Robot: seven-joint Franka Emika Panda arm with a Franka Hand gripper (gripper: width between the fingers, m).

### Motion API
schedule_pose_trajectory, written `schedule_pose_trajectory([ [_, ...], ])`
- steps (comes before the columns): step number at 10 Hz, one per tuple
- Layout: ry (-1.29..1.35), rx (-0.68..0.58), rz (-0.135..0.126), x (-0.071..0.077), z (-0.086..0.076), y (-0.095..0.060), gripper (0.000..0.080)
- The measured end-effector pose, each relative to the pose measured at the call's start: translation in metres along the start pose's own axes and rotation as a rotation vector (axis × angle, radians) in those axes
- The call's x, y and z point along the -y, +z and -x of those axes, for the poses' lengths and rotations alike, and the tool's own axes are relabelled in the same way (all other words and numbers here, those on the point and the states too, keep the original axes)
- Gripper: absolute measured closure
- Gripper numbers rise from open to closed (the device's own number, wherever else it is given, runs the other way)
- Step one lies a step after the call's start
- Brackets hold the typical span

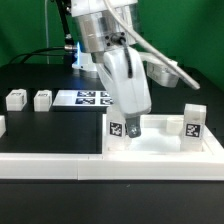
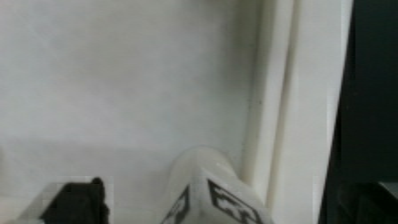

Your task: Assemble square table

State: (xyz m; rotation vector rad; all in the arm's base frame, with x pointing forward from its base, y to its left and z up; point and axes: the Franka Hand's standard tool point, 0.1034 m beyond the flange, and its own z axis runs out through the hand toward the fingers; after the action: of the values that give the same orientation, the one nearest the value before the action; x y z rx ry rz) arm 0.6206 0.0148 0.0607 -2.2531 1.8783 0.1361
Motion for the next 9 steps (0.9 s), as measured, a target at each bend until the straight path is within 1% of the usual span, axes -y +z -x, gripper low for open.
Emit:
schedule_pose_trajectory([
  [1, -0.115, -0.002, 0.003, -0.0005, -0.0022, -0.0006, 0.0150],
  [2, -0.334, -0.020, 0.027, 0.0002, -0.0109, -0.0057, 0.0150],
  [3, -0.529, -0.040, 0.048, 0.0043, -0.0117, -0.0086, 0.0150],
  [4, -0.575, -0.028, 0.055, 0.0034, -0.0030, -0.0029, 0.0150],
  [5, -0.513, -0.032, 0.051, 0.0034, -0.0058, -0.0040, 0.0272],
  [6, -0.512, -0.035, 0.054, 0.0024, -0.0079, -0.0040, 0.0272],
  [7, -0.456, -0.034, 0.053, 0.0014, -0.0077, -0.0031, 0.0411],
  [8, -0.379, -0.035, 0.054, 0.0006, -0.0077, -0.0027, 0.0509],
  [9, -0.319, -0.036, 0.051, 0.0008, -0.0076, -0.0027, 0.0509],
])
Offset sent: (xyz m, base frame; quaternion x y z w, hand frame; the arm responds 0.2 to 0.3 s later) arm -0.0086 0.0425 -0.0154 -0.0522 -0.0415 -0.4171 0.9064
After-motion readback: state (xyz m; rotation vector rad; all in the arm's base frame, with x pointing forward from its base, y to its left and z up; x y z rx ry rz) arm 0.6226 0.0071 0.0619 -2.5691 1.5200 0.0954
